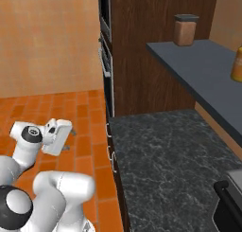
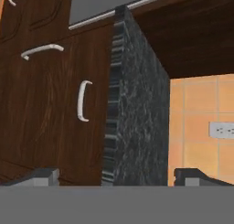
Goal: Take a straw from the drawer in front and place it inside the glass cup on the dining counter.
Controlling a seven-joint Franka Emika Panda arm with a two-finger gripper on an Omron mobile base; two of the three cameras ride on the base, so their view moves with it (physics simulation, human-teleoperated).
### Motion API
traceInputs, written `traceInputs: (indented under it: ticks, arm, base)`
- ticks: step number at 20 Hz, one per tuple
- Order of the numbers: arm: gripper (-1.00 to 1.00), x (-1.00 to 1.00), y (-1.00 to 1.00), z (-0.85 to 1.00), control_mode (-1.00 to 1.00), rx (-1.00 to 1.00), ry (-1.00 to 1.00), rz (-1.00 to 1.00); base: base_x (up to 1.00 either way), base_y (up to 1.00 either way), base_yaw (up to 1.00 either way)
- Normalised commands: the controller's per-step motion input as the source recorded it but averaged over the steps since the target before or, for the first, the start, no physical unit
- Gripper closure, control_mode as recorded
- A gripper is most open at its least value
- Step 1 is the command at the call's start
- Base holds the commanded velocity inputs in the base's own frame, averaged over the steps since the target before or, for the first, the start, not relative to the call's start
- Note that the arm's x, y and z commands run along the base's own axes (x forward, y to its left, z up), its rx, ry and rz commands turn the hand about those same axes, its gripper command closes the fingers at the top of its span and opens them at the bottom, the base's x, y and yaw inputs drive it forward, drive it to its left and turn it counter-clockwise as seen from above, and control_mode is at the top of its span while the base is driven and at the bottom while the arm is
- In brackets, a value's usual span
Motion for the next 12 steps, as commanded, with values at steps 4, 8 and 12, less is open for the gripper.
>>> traceInputs:
  ticks: [4,8,12]
  arm:
    - [-1.00,0.49,0.00,-0.85,-1.00,-0.35,-0.01,0.00]
    - [-1.00,0.62,0.06,-0.79,-1.00,-0.29,0.00,-0.05]
    - [-1.00,0.57,0.15,-0.54,-1.00,-0.18,0.00,-0.25]
  base:
    - [0.00,0.00,0.00]
    - [0.00,0.00,0.00]
    - [0.00,0.00,0.00]
